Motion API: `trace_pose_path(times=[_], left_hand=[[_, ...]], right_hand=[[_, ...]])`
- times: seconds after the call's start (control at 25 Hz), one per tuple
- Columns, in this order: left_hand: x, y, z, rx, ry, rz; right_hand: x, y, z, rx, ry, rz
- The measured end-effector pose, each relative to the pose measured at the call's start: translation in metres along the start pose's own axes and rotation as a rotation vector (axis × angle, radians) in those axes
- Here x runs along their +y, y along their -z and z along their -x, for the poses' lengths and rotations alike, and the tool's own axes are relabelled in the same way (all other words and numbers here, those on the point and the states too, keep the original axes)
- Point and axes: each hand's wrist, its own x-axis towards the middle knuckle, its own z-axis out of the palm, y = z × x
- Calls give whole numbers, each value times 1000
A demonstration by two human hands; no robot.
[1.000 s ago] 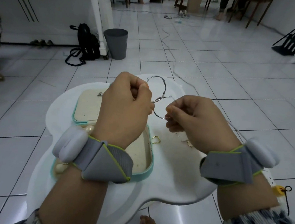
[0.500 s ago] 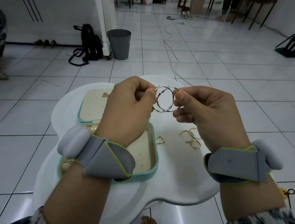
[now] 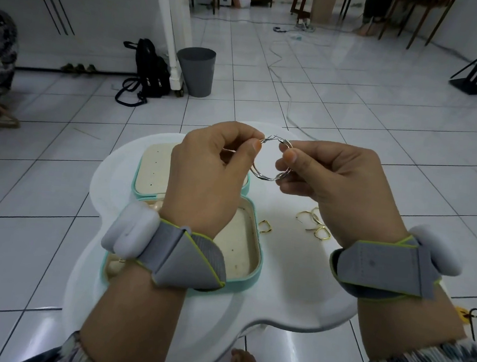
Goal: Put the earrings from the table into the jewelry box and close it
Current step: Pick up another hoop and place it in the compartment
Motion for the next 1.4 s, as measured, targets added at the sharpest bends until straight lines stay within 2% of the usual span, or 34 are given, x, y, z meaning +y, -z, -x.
trace_pose_path(times=[0.2,0.32,0.48,0.64,0.76,0.96,1.08,1.4], left_hand=[[6,12,-2,-152,160,391],[6,19,-2,-151,176,484],[1,35,-3,-131,222,568],[-4,50,0,-149,229,463],[-9,61,0,-157,229,318],[-40,90,-11,83,203,-191],[-57,103,-13,82,273,-408],[-68,103,-12,5,351,-476]], right_hand=[[-5,-5,2,64,4,-66],[-9,-12,3,103,29,-86],[-15,-24,6,56,36,-116],[-15,-35,7,9,35,-44],[-13,-38,6,-3,32,96],[-12,-42,9,-127,-46,403],[-13,-51,12,-204,-59,630],[-15,-61,13,-186,-76,1093]])
